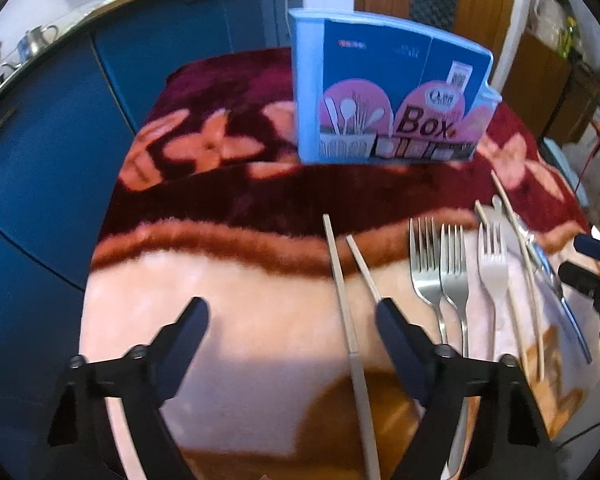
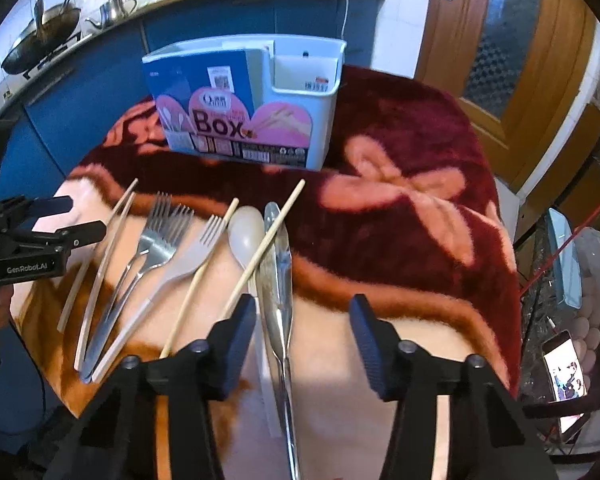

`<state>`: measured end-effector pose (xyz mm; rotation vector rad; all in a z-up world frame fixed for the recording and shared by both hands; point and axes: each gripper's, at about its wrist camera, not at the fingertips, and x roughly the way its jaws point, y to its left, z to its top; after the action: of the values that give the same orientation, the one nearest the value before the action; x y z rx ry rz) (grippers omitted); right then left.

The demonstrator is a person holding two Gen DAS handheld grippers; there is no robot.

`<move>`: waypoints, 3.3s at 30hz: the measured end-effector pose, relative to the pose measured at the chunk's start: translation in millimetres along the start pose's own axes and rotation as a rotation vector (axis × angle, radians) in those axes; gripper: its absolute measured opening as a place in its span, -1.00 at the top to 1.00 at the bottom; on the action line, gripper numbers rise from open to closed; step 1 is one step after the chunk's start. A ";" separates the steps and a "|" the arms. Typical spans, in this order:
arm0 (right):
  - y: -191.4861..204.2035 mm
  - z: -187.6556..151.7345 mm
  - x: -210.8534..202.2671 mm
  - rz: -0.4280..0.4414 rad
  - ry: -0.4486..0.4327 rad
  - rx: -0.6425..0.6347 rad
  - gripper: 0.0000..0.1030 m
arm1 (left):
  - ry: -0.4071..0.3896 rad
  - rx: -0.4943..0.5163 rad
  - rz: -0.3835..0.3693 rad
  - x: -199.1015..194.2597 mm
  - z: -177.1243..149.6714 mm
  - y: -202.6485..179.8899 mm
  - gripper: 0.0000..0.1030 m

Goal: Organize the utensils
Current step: 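Grasp a wooden chopstick with the left tool while the right tool grasps the metal knife, then lift the chopstick with the left tool while the right tool lifts the knife toward the holder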

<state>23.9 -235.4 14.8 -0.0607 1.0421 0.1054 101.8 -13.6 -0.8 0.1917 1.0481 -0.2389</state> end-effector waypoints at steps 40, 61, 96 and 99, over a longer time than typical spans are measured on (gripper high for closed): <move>10.9 7.0 29.7 0.041 0.067 -0.092 0.82 | 0.181 0.063 -0.083 24.3 10.3 -14.8 0.20; 8.9 -0.2 13.2 -0.040 -0.008 -0.073 0.96 | 0.109 -0.021 -0.201 9.0 0.7 -4.7 0.91; -7.9 48.6 -27.2 0.096 -0.311 0.044 0.96 | -0.518 -0.117 -0.233 -80.1 67.0 9.1 0.91; -11.2 41.8 -10.2 0.101 -0.203 0.039 0.90 | -0.509 -0.119 -0.246 -77.3 59.2 9.9 0.91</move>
<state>55.9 -242.9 44.6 0.0376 0.8440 0.1792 116.9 -12.1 95.8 -0.1057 0.5742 -0.4217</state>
